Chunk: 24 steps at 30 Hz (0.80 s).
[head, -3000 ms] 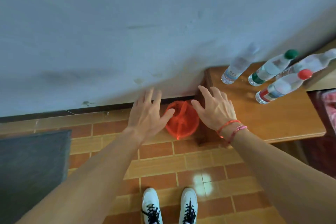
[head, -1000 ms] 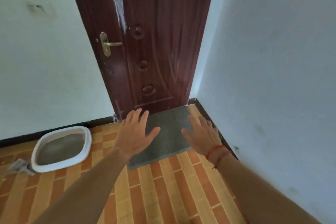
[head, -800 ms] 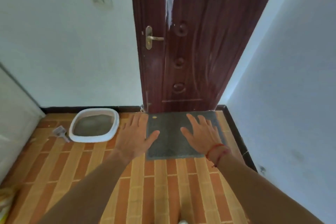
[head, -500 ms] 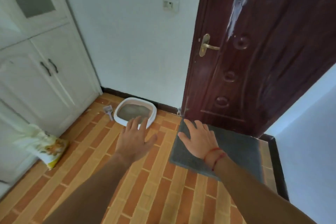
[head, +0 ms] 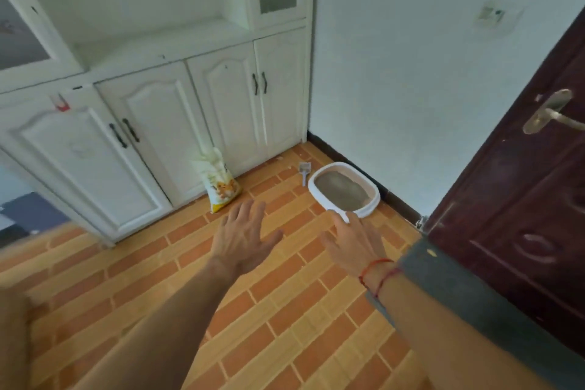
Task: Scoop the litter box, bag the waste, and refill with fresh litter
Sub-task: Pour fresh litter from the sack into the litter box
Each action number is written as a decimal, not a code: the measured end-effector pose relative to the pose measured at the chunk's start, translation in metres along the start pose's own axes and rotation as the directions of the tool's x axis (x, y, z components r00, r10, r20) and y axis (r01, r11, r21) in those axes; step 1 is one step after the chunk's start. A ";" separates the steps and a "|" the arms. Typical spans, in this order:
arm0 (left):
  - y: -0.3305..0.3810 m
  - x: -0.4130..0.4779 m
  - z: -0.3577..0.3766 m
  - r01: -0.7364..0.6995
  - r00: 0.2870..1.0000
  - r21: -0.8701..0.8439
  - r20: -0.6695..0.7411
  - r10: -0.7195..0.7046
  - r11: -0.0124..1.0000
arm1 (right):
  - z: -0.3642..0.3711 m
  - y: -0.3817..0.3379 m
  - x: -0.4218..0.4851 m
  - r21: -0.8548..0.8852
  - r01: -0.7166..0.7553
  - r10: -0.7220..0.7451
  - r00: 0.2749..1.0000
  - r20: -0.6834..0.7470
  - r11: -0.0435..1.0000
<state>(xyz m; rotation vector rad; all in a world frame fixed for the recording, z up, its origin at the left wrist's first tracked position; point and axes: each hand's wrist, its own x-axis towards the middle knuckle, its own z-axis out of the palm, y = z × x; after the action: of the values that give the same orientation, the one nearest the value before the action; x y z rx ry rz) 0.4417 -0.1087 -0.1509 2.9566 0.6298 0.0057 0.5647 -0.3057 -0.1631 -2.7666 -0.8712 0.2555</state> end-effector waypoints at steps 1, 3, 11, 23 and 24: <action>-0.012 -0.004 0.000 0.028 1.000 -0.001 -0.004 -0.028 1.000 | 0.003 -0.012 0.004 -0.005 0.019 -0.019 1.000 0.011 1.000; -0.035 -0.010 0.001 0.082 0.997 -0.001 0.003 -0.082 0.997 | 0.009 -0.034 0.012 0.003 0.069 -0.069 0.997 0.021 0.998; -0.097 -0.019 0.012 0.169 0.986 -0.029 0.006 -0.168 0.985 | 0.030 -0.094 0.034 -0.049 0.129 -0.123 0.985 0.118 0.990; -0.165 0.006 0.022 0.205 0.979 -0.064 0.018 -0.204 0.977 | 0.048 -0.141 0.089 -0.107 0.140 -0.120 0.978 0.172 0.984; -0.169 0.011 0.024 0.208 0.978 -0.064 0.024 -0.207 0.976 | 0.048 -0.145 0.096 -0.108 0.139 -0.117 0.976 0.185 0.984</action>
<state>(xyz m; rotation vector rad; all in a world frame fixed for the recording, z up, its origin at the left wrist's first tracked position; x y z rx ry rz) 0.3835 0.0461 -0.1944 2.8095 0.9144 -0.0165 0.5525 -0.1265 -0.1797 -2.8150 -1.1400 0.4462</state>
